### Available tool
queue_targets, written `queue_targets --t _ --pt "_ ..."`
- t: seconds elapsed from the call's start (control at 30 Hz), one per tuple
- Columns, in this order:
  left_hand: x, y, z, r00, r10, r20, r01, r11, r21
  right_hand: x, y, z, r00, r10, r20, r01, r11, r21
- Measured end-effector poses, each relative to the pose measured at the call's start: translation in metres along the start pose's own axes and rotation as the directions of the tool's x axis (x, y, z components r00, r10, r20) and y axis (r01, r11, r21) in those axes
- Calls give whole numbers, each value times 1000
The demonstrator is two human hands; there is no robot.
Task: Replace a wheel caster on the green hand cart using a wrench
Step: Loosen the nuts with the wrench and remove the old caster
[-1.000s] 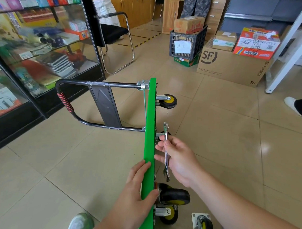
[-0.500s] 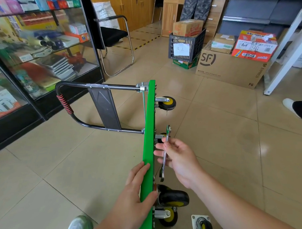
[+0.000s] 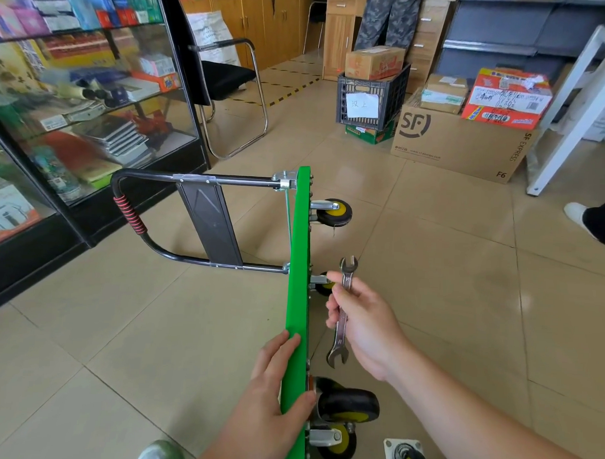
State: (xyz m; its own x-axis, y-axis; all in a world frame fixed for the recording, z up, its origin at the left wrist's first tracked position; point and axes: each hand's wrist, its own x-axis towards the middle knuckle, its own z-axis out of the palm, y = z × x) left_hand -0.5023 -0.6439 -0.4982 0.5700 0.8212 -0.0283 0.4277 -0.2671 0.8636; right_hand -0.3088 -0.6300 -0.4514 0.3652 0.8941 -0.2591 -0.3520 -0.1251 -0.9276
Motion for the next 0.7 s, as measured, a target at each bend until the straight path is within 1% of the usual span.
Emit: queue_targets --t 0.1,0.2,0.4,0.5,0.7 --pt "0 1 0 1000 -9 7 9 1000 -6 -1 -2 -2 996 90 16 -91 984 153" --pt "0 1 -1 1000 -14 5 14 1000 -8 -2 -3 -5 992 122 38 -127 979 157" --pt "1 2 -2 1000 0 14 0 1000 -29 -1 -9 -14 974 182 132 -203 965 169" --pt "0 3 -3 1000 -4 24 5 1000 -24 1 -11 -15 979 166 121 -185 969 164" --pt "0 -1 -6 997 -42 57 46 997 -60 11 -3 -8 997 76 16 -77 991 106"
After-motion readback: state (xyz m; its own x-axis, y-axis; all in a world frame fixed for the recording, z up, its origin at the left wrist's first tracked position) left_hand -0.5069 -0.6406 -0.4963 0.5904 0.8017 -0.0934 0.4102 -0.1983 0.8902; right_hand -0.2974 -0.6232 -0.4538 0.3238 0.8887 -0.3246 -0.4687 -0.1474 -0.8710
